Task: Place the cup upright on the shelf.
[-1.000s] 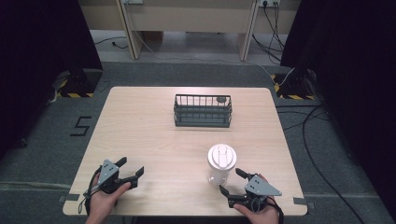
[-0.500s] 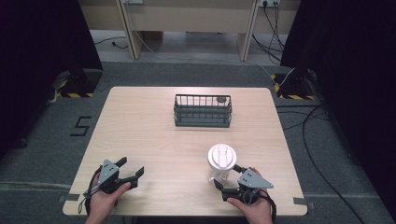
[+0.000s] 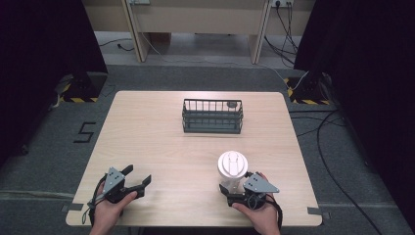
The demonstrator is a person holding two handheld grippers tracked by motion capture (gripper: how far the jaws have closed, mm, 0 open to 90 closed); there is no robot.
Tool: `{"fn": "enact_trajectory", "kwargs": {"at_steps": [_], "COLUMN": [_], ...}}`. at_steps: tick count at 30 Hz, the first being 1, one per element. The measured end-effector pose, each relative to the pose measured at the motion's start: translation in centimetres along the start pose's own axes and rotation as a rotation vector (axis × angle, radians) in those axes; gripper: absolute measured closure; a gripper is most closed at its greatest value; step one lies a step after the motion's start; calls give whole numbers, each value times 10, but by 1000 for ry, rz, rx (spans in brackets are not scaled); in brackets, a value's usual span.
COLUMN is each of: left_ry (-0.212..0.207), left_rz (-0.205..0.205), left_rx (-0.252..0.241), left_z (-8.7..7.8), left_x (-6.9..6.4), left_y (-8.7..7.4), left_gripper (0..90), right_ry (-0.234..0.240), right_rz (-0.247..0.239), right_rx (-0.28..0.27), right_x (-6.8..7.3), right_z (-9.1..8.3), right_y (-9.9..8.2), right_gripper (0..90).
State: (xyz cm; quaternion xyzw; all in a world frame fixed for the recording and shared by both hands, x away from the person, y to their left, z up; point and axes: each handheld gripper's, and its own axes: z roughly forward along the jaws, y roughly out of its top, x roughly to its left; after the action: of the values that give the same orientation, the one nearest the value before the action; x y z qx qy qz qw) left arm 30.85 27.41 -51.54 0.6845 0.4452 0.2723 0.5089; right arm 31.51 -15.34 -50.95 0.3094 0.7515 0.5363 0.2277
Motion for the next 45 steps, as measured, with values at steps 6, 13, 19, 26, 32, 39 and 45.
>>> {"fn": "enact_trajectory", "kwargs": {"at_steps": [6,13,19,26,32,39,45], "left_ry": [-2,-2,-3,-3,-3,-3,-3], "left_rz": [0,2,-1,-1,-2,-1,-1], "left_rx": [-1,1,0,-1,0,1,1], "left_z": [0,0,0,0,0,0,0], "left_x": [0,0,0,0,0,0,0], "left_y": [0,0,0,0,0,0,0], "left_gripper": [163,163,163,163,163,163,164], "right_ry": [-11,-16,-18,-25,-35,-48,-57], "right_rz": [14,2,-13,-16,-15,-12,-10], "right_rx": [-18,-14,-12,-35,-43,-55,-60], "right_x": [0,0,3,2,-2,-7,-10], "right_z": [2,2,2,1,1,1,3], "right_y": [-2,-1,2,13,20,26,33], "right_gripper": [174,180,182,183,183,183,184]}}
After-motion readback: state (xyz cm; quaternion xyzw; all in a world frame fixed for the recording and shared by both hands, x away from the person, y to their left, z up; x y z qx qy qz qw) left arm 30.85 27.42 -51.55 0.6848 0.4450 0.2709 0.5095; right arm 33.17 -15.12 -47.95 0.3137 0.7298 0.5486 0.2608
